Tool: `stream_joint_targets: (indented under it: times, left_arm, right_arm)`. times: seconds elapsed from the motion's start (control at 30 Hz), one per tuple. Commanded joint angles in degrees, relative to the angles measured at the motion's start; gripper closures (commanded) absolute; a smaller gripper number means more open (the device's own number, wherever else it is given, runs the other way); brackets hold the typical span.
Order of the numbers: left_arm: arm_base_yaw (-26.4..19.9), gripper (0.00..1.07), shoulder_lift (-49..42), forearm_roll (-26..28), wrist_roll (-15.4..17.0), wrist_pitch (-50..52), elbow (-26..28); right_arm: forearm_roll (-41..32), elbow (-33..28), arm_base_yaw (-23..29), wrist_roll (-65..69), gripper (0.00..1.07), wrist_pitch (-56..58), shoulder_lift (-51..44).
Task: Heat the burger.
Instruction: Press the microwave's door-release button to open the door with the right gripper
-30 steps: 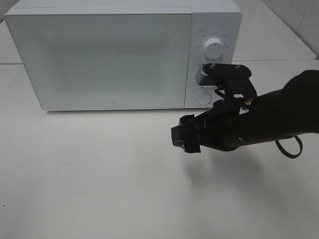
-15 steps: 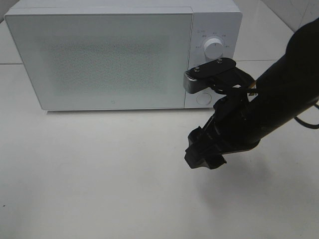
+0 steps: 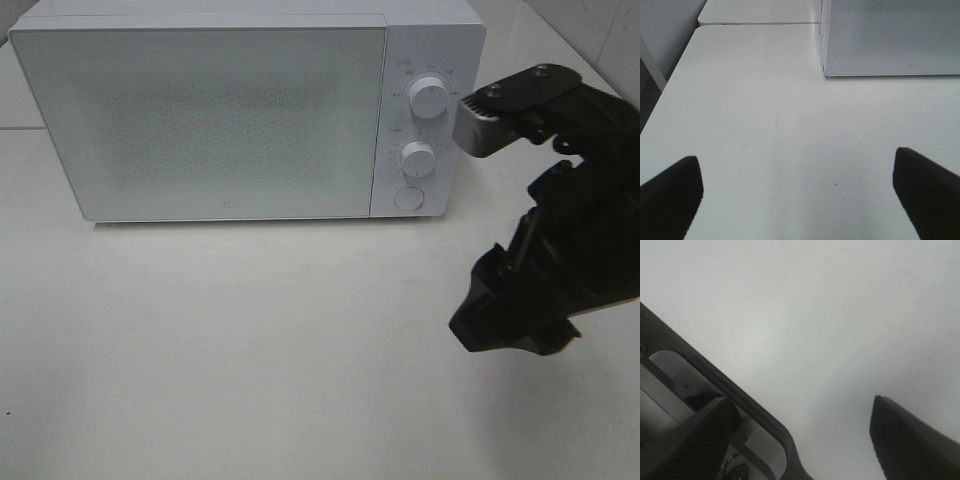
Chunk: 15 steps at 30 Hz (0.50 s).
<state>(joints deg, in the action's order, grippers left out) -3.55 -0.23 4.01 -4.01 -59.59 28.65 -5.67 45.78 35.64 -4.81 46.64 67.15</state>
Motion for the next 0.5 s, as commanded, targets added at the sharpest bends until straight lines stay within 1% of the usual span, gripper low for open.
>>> stream_joint_targets:
  times: [0.03,0.2,0.27,0.3,0.33,0.37,0.4,0.43,0.47,0.5]
  left_arm:
    - [0.0,0.09,-1.5,0.1,0.1,0.1,-0.1]
    - [0.0,0.09,-1.5,0.1,0.1,0.1,-0.1]
    - [0.0,0.09,-1.5,0.1,0.1,0.1,-0.1]
    - [0.0,0.09,-1.5,0.1,0.1,0.1,-0.1]
    - [0.0,0.09,-1.5,0.1,0.1,0.1,-0.1]
    - [0.0,0.09,-1.5,0.1,0.1,0.1,-0.1]
    - [0.0,0.09,-1.5,0.1,0.1,0.1,-0.1]
    - [0.0,0.09,-1.5,0.1,0.1,0.1,-0.1]
    - [0.0,0.09,-1.5,0.1,0.1,0.1,-0.1]
    - [0.0,0.09,-1.5,0.1,0.1,0.1,-0.1]
  right_arm:
    - [1.1,0.4,-0.3,1.1,0.32,3.8,-2.2]
    - [1.3,0.4,-0.3,2.5,0.32,10.4,-8.6]
    - [1.3,0.4,-0.3,2.8,0.32,11.1,-9.7]
    - [1.3,0.4,-0.3,3.7,0.32,12.8,-12.7]
    - [1.3,0.4,-0.3,3.7,0.32,12.8,-12.7]
    - [1.3,0.4,-0.3,4.1,0.32,14.2,-16.3]
    - [1.3,0.3,-0.3,4.1,0.32,14.8,-17.9]
    - [1.3,0.3,-0.3,4.1,0.32,14.8,-17.9]
    - [1.6,0.3,-0.3,4.5,0.32,16.1,-21.9]
    - [1.6,0.3,-0.3,4.5,0.32,16.1,-21.9]
